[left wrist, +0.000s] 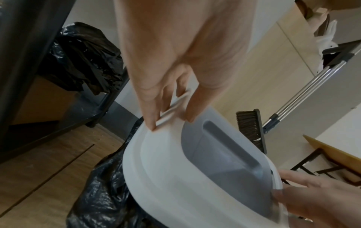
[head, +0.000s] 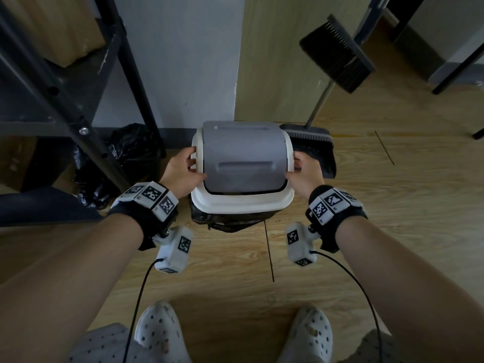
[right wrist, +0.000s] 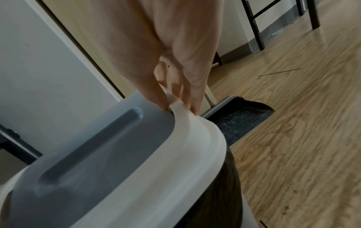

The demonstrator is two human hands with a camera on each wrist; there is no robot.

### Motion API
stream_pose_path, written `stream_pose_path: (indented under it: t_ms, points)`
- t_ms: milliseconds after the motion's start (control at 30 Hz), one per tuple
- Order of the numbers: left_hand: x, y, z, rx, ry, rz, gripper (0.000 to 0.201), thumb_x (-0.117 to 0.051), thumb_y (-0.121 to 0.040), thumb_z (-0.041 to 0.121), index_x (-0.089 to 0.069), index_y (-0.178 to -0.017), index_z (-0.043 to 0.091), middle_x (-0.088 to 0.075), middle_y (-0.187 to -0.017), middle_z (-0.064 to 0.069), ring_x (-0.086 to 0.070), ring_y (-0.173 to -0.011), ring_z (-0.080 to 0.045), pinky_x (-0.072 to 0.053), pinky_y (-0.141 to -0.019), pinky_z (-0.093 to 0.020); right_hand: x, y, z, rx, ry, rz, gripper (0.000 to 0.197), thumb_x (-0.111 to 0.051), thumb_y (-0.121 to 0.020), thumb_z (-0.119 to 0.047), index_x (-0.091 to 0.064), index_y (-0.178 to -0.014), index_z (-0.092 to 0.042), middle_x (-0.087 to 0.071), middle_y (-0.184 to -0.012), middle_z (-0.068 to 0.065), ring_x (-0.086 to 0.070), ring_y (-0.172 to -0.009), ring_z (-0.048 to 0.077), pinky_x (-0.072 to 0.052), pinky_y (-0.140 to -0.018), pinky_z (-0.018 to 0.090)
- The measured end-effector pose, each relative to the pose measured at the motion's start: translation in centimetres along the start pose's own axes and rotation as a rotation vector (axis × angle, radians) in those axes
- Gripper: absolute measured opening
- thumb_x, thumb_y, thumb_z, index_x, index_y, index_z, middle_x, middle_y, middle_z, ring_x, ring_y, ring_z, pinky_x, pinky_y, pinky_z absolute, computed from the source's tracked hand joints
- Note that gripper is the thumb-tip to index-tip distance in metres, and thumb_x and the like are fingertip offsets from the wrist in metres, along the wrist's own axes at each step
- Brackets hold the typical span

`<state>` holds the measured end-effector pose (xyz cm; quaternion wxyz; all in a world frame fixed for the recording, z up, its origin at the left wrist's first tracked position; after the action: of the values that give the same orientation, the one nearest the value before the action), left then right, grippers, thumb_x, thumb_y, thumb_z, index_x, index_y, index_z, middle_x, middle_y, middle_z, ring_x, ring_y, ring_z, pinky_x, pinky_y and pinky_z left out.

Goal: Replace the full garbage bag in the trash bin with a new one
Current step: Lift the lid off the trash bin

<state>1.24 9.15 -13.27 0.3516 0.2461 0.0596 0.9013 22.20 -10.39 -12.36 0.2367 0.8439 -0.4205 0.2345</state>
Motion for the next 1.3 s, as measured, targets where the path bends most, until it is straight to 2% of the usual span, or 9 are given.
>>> stream_pose_path:
  t_ms: [233, 367, 500, 567, 633, 733, 1033, 1133, 1300]
  points:
    - [0.1, 0.5, -0.1, -0.009, -0.002, 0.016, 0.074, -0.071, -0.074, 0.0, -0.038, -0.139, 0.012, -0.054, -0.135, -0.01, -0.053, -0.122, -0.023, -0.046, -0.1, -0.037, 0.3, 0.7, -0.4, 0.029, 0.019, 0.01, 0.042, -0.06, -0.078, 0.002, -0.059, -0.118, -0.01, -0.066, -0.111, 0.007, -0.061, -0.103, 0.02, -0.05, -0.087, 0.032]
    - [0.6, 0.8, -0.6, 0.019, -0.123, 0.053, 0.067, -0.069, -0.076, 0.007, -0.041, -0.136, 0.013, -0.054, -0.132, -0.008, -0.053, -0.12, -0.022, -0.043, -0.086, -0.026, 0.5, 1.2, -0.9, 0.043, 0.014, 0.026, 0.044, -0.064, -0.076, 0.001, -0.059, -0.118, -0.009, -0.066, -0.11, 0.006, -0.059, -0.095, 0.015, -0.048, -0.081, 0.027]
    - [0.0, 0.7, -2.8, 0.195, -0.245, -0.007, 0.037, -0.068, -0.074, 0.022, -0.062, -0.107, 0.005, -0.064, -0.108, -0.012, -0.062, -0.101, -0.027, -0.051, -0.082, -0.033, 0.6, 1.3, -0.5, 0.025, 0.007, 0.043, 0.05, -0.066, -0.074, -0.001, -0.057, -0.122, -0.009, -0.066, -0.111, 0.006, -0.062, -0.097, 0.019, -0.052, -0.084, 0.031]
    - [-0.2, 0.6, -3.4, 0.251, -0.196, -0.019, 0.025, -0.068, -0.072, 0.024, -0.062, -0.093, 0.012, -0.064, -0.101, -0.008, -0.063, -0.098, -0.026, -0.055, -0.086, -0.038, 0.6, 1.3, 0.0, 0.0, 0.019, 0.032, 0.05, -0.065, -0.074, -0.004, -0.057, -0.123, -0.01, -0.066, -0.113, 0.006, -0.063, -0.101, 0.021, -0.052, -0.089, 0.035]
    - [-0.3, 0.6, -3.5, 0.274, -0.165, -0.025, 0.036, -0.069, -0.067, 0.026, -0.06, -0.1, 0.014, -0.063, -0.106, -0.006, -0.063, -0.099, -0.026, -0.055, -0.088, -0.041, 0.2, 0.9, 1.0, -0.051, 0.034, -0.015, 0.052, -0.066, -0.074, -0.007, -0.056, -0.124, -0.012, -0.066, -0.113, 0.006, -0.062, -0.104, 0.021, -0.052, -0.092, 0.038]
    - [-0.4, 0.5, -3.3, 0.28, -0.139, -0.026, 0.069, -0.07, -0.062, 0.027, -0.052, -0.128, 0.012, -0.06, -0.118, -0.008, -0.062, -0.1, -0.026, -0.056, -0.086, -0.041, -0.6, 0.9, 2.7, -0.166, -0.04, -0.107, 0.056, -0.068, -0.072, -0.009, -0.055, -0.126, -0.018, -0.068, -0.105, 0.007, -0.066, -0.096, 0.025, -0.055, -0.087, 0.046]
    - [0.7, 0.9, -1.9, 0.207, -0.064, 0.043, 0.07, -0.073, -0.068, 0.029, -0.05, -0.132, 0.014, -0.059, -0.122, -0.004, -0.059, -0.108, -0.022, -0.052, -0.095, -0.041, -0.2, 1.3, 2.6, -0.157, -0.169, -0.093, 0.047, -0.062, -0.078, -0.007, -0.056, -0.123, -0.02, -0.068, -0.094, 0.003, -0.066, -0.09, 0.022, -0.056, -0.085, 0.045]
    - [1.1, 1.1, -1.9, 0.197, 0.022, 0.041, 0.071, -0.081, -0.057, 0.037, -0.06, -0.12, 0.014, -0.066, -0.114, -0.004, -0.065, -0.101, -0.022, -0.053, -0.093, -0.041, 0.2, 1.6, 2.4, -0.169, -0.242, -0.108, 0.053, -0.061, -0.079, -0.006, -0.053, -0.129, -0.023, -0.069, -0.099, 0.009, -0.067, -0.091, 0.025, -0.057, -0.081, 0.043]
    - [1.7, 1.4, -1.3, 0.173, 0.095, 0.02, 0.032, -0.085, -0.061, 0.028, -0.068, -0.087, 0.02, -0.072, -0.101, -0.004, -0.069, -0.093, -0.02, -0.054, -0.093, -0.038, 0.3, 2.4, 2.9, -0.235, -0.38, -0.138, 0.06, -0.068, -0.073, -0.009, -0.054, -0.126, -0.032, -0.062, -0.117, 0.007, -0.063, -0.103, 0.027, -0.057, -0.082, 0.041]
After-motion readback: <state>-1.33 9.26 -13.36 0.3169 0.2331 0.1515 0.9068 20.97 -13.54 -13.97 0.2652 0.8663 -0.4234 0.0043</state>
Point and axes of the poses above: each hand's wrist, its own y-axis away from the middle knuckle, its own x-axis out of the back of the hand, z = x × y, the point moved 10 cm from there along -y, towards the middle knuckle
